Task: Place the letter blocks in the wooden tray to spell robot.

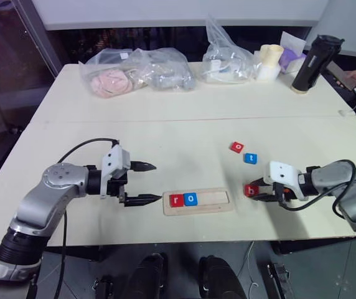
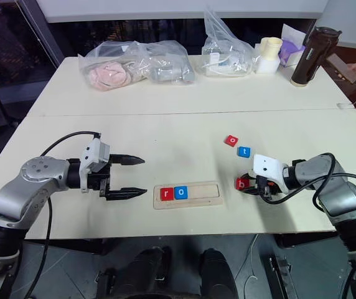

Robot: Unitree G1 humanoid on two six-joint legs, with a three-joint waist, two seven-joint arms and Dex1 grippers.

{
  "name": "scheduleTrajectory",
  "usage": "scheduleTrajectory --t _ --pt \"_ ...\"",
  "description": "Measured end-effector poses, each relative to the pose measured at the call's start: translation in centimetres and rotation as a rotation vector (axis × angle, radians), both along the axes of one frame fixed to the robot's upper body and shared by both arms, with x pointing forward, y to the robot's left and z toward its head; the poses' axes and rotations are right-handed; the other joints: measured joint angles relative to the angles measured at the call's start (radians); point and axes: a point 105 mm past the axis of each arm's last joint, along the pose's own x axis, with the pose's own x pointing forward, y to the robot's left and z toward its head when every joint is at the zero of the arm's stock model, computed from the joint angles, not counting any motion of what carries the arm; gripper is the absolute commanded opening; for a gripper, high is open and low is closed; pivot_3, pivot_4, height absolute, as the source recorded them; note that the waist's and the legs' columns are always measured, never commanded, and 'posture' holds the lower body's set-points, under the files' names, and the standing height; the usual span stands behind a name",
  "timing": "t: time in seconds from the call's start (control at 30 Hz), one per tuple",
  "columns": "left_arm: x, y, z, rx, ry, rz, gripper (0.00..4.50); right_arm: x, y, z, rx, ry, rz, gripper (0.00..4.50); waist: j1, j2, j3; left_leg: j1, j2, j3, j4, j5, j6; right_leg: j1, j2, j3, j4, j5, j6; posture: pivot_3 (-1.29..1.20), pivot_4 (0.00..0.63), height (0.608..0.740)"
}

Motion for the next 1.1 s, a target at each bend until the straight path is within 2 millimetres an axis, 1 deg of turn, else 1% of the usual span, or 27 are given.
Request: scheduleTrajectory --t 0.07,0.13,0.23,0.33,0.43,0.53,0.63,0.77,1.1 --pt "0.0 0.0 0.0 0.0 0.0 0.0 4.5 0.0 0.3 0.2 0.001 -0.004 0.002 1.13 0.003 0.0 0.0 0.0 0.0 0.0 0.0 0.0 0.0 -0.001 0.0 0.0 0.0 0.0 0.0 0.0 0.15 0.738" --pt "0.0 0.0 0.0 0.0 0.0 0.0 4.5 -0.2 1.2 0.9 0.016 -0.011 0.021 1.13 0.003 0.0 0.0 -0.001 0.0 0.0 -0.001 0.0 0.0 -0.001 0.0 0.0 0.0 0.0 0.0 0.0 0.15 0.738" --pt "0.0 0.0 0.0 0.0 0.0 0.0 4.5 -1.0 3.6 2.4 0.057 -0.022 0.083 1.13 0.003 0.0 0.0 -0.001 0.0 0.0 -0.001 0.0 0.0 -0.001 0.0 0.0 0.0 0.0 0.0 0.0 0.15 0.738" --pt "0.0 0.0 0.0 -0.001 -0.001 0.002 4.5 -2.0 6.0 3.2 0.091 -0.032 0.145 1.13 0.003 0.0 0.0 -0.001 0.0 0.0 -0.001 0.0 -0.001 -0.001 0.0 0.0 0.0 0.0 0.0 0.0 0.15 0.738" --pt "0.0 0.0 0.0 -0.002 -0.001 0.002 4.5 -2.7 7.6 2.8 0.112 -0.019 0.168 1.13 0.004 0.0 0.0 -0.001 0.0 0.0 0.0 -0.001 -0.001 -0.001 0.0 0.0 0.0 0.0 0.0 0.0 0.15 0.738" --pt "0.0 0.0 0.0 -0.003 -0.001 0.002 4.5 -2.8 8.8 1.7 0.119 -0.004 0.173 1.13 0.004 0.0 0.0 -0.001 0.0 0.0 0.0 0.0 -0.001 -0.001 0.0 0.0 0.0 0.0 0.0 0.0 0.15 0.738" --pt "0.0 -0.1 0.0 -0.003 -0.002 0.003 4.5 -2.8 9.6 1.1 0.12 -0.004 0.178 1.13 0.003 0.0 0.0 -0.001 0.0 0.0 0.0 0.0 0.0 -0.001 0.0 0.0 0.0 0.0 0.0 0.0 0.15 0.738" --pt "0.0 -0.1 0.1 -0.003 -0.007 0.007 4.5 -2.3 10.6 1.2 0.123 -0.026 0.185 1.13 0.003 0.0 0.0 -0.001 0.0 0.0 0.0 0.0 0.0 -0.001 0.0 0.0 0.0 0.0 0.0 0.0 0.15 0.738" --pt "-0.3 -0.3 -0.1 -0.003 -0.008 0.01 4.5 -2.3 11.5 0.4 0.111 -0.011 0.211 1.13 0.003 0.0 0.0 0.0 0.0 0.0 0.0 0.0 0.0 -0.001 0.0 0.0 0.0 0.0 0.0 0.0 0.15 0.738"
